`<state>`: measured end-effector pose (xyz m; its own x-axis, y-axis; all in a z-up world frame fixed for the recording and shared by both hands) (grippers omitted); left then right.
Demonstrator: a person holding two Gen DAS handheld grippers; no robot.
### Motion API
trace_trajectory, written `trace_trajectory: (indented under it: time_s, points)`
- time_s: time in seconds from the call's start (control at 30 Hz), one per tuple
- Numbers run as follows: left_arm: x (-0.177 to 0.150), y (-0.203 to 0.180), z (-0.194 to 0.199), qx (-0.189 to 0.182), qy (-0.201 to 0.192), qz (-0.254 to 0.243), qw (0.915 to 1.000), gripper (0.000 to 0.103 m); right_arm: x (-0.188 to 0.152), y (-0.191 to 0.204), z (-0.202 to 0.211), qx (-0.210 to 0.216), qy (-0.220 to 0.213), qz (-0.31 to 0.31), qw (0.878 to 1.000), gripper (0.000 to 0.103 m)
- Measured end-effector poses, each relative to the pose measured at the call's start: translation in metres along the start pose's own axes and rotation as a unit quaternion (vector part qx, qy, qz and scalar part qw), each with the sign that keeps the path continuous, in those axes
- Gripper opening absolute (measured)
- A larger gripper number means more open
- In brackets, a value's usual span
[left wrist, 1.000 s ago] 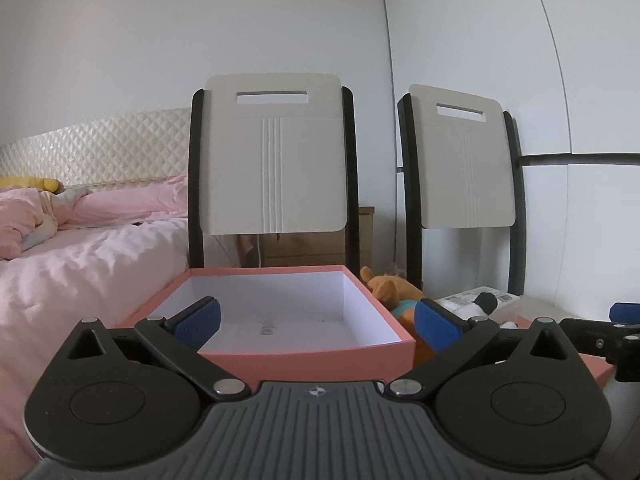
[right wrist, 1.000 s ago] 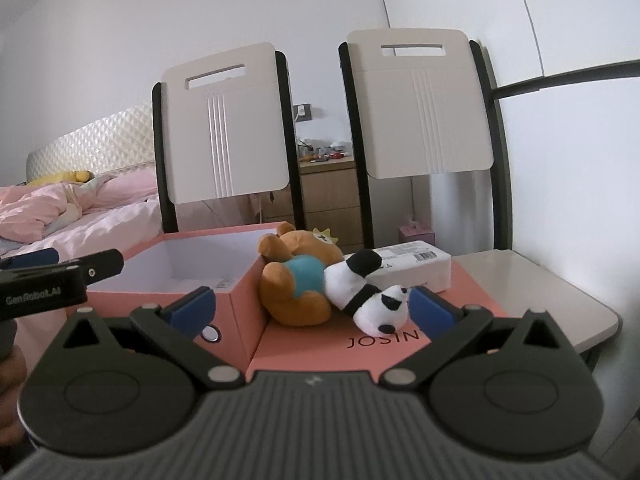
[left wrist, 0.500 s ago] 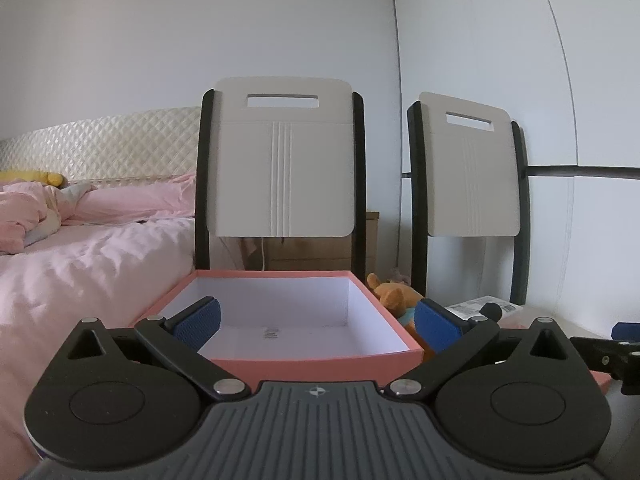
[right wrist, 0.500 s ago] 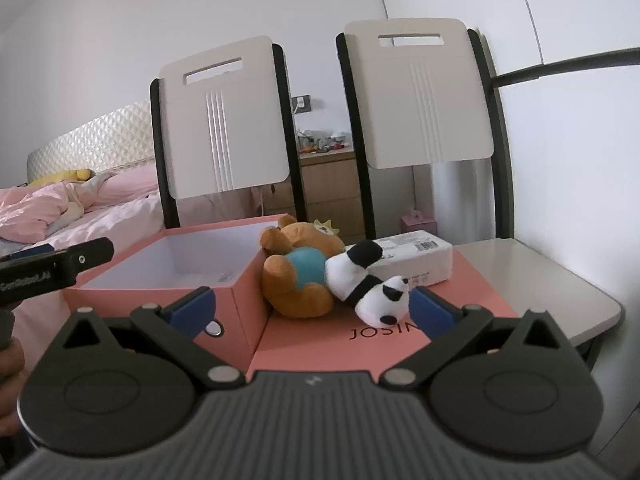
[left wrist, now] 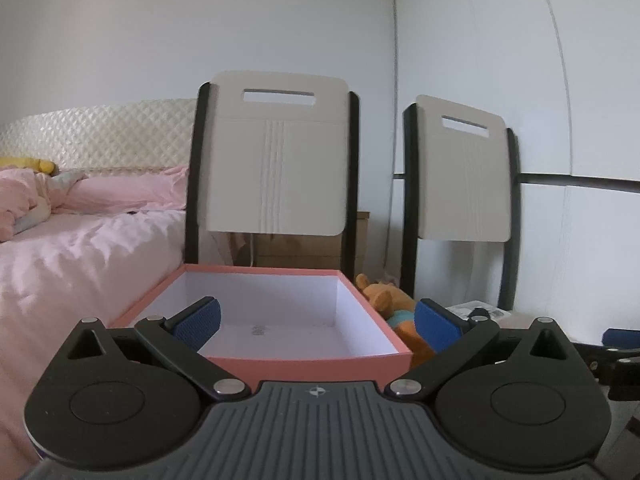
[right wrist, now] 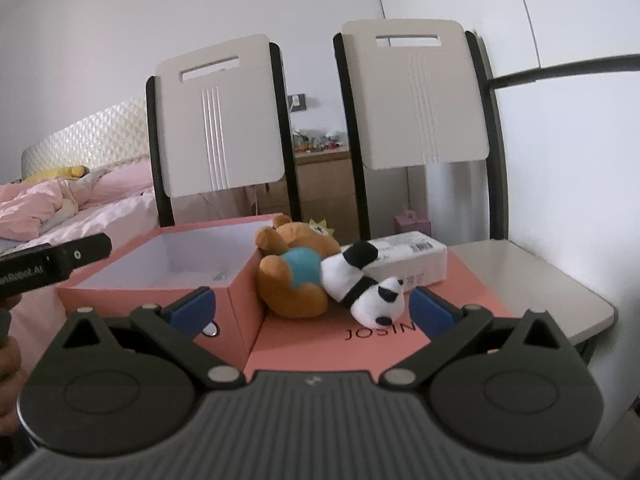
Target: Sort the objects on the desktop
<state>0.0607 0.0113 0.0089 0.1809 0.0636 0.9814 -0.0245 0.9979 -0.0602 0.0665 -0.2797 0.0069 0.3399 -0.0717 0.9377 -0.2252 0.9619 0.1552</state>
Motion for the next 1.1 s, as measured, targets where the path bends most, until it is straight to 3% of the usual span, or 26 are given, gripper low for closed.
trace_trajectory:
  time_s: [0.6,1.1]
  points:
    - [-0.019,-0.001,-0.019,0.044,-0.012,-0.018,0.9988,0.103,0.01,0.005,-0.02,0.047,0.02,0.012,0.999,0.103]
    - [-0.042,-0.002,-0.042,0.05,-0.008,-0.014,0.9986,0.103,0.028,-0.019,-0.049,0.074,0.022,-0.001,0.997,0.103]
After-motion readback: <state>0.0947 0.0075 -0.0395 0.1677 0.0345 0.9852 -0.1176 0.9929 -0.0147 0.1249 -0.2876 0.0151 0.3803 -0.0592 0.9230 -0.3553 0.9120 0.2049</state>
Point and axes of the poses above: each gripper's, at about its wrist camera, not at the fingertips, and z roughly against the way its jaws point, y to its left, x to its top, the point moved 5 cm from there along -z, roughly the way its jaws point
